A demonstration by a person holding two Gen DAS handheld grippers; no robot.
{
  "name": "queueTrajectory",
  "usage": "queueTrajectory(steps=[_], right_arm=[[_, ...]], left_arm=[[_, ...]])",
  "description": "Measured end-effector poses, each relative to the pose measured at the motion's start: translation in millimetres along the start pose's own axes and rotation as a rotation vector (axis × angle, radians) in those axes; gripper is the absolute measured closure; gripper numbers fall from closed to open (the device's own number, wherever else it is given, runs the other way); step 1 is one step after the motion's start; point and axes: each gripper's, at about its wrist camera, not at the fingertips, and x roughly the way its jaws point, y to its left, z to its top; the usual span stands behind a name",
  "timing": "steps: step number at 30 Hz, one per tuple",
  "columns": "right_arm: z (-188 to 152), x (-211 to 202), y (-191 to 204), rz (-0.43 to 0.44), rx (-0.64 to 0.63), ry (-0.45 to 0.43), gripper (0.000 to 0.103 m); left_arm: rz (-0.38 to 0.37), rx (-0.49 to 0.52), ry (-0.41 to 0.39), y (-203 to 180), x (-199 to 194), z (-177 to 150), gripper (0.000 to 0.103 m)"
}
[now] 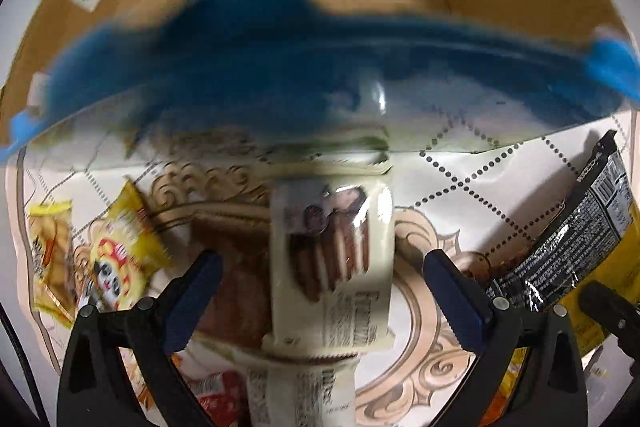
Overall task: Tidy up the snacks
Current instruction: 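Grasp the Franzzi cookie pack with the left tool while the right tool grasps the yellow-black chip bag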
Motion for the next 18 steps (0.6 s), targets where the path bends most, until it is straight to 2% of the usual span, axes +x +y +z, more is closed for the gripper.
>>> queueTrajectory(steps=[2,4,7,11,12,13,18], right_arm=[[3.5,2.5,-2.8,0.015,0.033,0.005,0.053],[5.0,4.9,-4.8,0.041,0.066,-0.003,0.049],[5.2,7.2,-6.2,0.080,0.123,-0.026,0.044],[0.5,17.7,1.5,0.051,0.141,-0.044,0.044],[-1.6,18.4,6.1,0.039,0.126,-0.061,0.047],[-4.4,16.5,8.9,0.035,0.111,-0.081,0.054],[-15.8,3.0,15.7,0.032,0.079,-0.134,0.059]], left_arm=[[0.002,0.010,0.005,-5.3,5.7,3.7,0.015],[-0.005,0.008,0.000,-5.6,9.1,7.0,0.045],[-0.009,0.002,-0.016,-4.2,10.3,10.7,0.046],[-0.005,-0.008,-0.047,0.8,1.8,3.5,0.047],[-0.004,-0.010,-0.052,1.5,-5.2,-5.2,0.047],[-0.003,-0.013,-0.056,2.0,-7.9,-9.0,0.047],[0.001,-0.046,-0.096,6.7,-37.1,-30.3,0.047]])
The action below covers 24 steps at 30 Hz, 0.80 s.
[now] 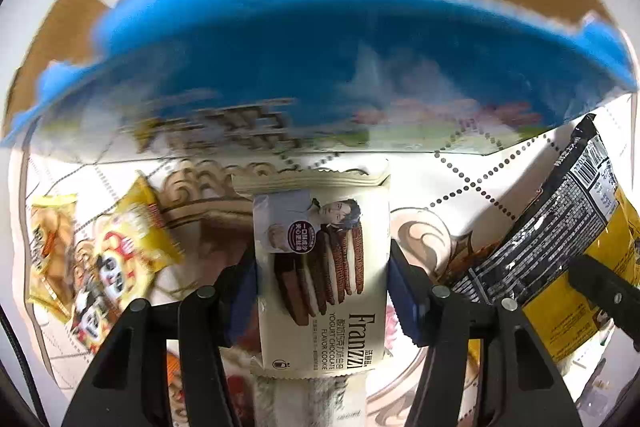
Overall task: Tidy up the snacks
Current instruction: 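Grasp the Franzzi cookie pack with the left tool while the right tool grasps the yellow-black chip bag, then carry both packs into the cardboard box and open both tools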
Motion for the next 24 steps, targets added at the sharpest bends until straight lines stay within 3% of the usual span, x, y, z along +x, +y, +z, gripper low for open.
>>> queueTrajectory(steps=[12,17,24], right_arm=[[-39.1,-59.3,35.4,0.058,-0.164,-0.032,0.061],[-53.4,-87.8,53.6,0.074,-0.222,-0.063,0.061],[-65.4,-119.4,83.4,0.082,-0.258,-0.115,0.061]], left_arm=[[-0.018,-0.043,-0.114,26.3,-105.1,-64.6,0.047],[-0.028,-0.088,-0.164,34.0,-144.4,-61.2,0.047],[-0.056,-0.097,-0.225,60.3,-152.2,-52.9,0.047]])
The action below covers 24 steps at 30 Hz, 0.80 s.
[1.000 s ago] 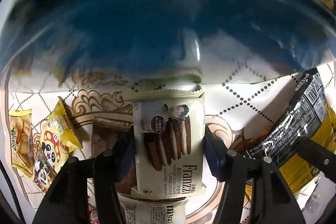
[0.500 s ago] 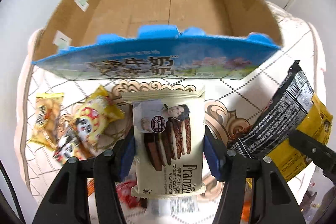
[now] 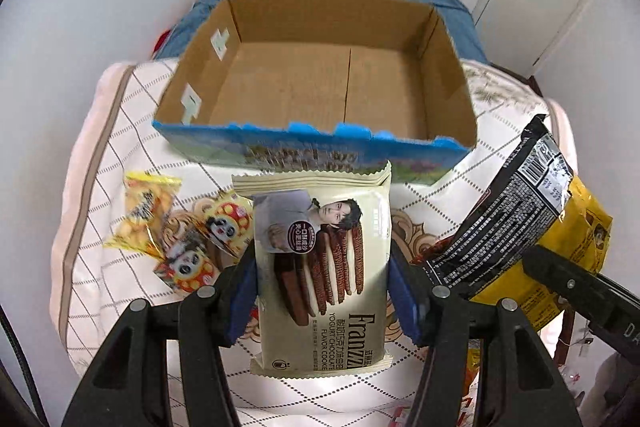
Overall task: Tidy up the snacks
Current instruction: 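Carry both packs into the cardboard box and open both tools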
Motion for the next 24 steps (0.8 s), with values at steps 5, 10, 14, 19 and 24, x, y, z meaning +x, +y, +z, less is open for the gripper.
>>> queueTrajectory(steps=[5,10,14,19,24], right_arm=[[10.1,-8.9,32.9,-0.008,-0.002,-0.039,0.061],[29.5,-12.8,66.1,-0.019,0.013,-0.081,0.062],[55.9,-11.5,86.5,-0.007,0.048,-0.123,0.062],[94.4,6.3,103.5,0.008,0.101,-0.150,0.062],[129.8,45.5,107.1,0.029,0.150,-0.122,0.062]], left_arm=[[-0.020,0.031,-0.032,16.5,-11.2,16.5,0.047],[-0.042,0.080,-0.053,30.3,-19.2,46.9,0.047],[-0.070,0.112,-0.052,45.2,-17.3,83.4,0.047],[-0.059,0.134,-0.044,63.9,-1.4,128.0,0.047],[-0.054,0.121,0.006,77.8,31.0,169.5,0.047]])
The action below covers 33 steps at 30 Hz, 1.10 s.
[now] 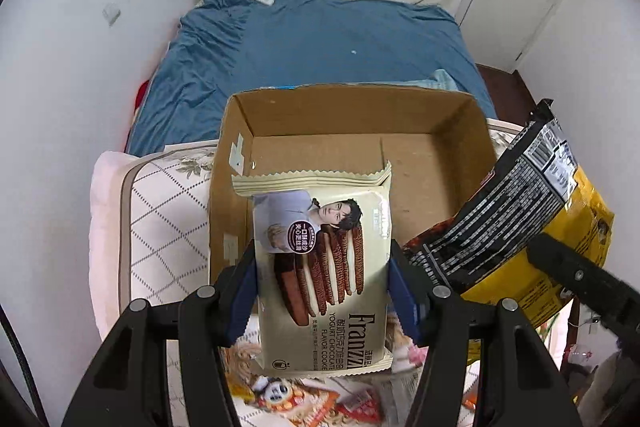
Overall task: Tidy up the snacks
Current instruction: 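Carry both packs into the cardboard box and open both tools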
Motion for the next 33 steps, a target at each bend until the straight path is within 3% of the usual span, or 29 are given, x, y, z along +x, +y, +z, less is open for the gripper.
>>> queueTrajectory(steps=[6,9,11,12,13,15,17,22,25,33], right_arm=[[22.9,59.3,-13.9,0.049,0.079,0.065,0.062],[29.8,104.8,-41.0,0.115,0.178,0.196,0.059],[29.9,125.8,-54.4,0.120,0.208,0.275,0.045],[30.3,133.4,-59.6,0.092,0.201,0.301,0.020],[30.3,137.7,-63.7,0.053,0.182,0.314,0.007],[29.9,139.6,-66.9,0.016,0.155,0.317,0.007],[30.1,137.7,-63.8,-0.008,0.119,0.318,0.007],[32.2,119.6,-41.8,-0.223,-0.058,0.235,0.007],[27.4,108.8,-34.9,-0.296,-0.133,0.196,0.007],[6.5,70.3,-25.7,-0.390,-0.243,0.106,0.006]], left_arm=[[0.026,-0.016,0.061,6.5,46.0,26.2,0.045],[0.028,-0.033,0.108,7.6,68.7,29.0,0.045],[0.048,-0.021,0.132,6.4,83.2,27.2,0.042],[0.056,-0.013,0.133,5.2,87.7,25.5,0.032],[0.062,-0.006,0.136,4.0,91.3,24.5,0.020],[0.062,-0.005,0.136,4.8,95.2,21.8,0.012],[0.057,-0.010,0.141,4.8,97.0,19.4,0.012],[0.056,-0.017,0.118,5.5,87.4,18.0,0.012],[0.053,-0.017,0.108,4.4,79.8,14.0,0.012],[0.059,-0.008,0.027,-0.3,40.2,-12.0,0.012]])
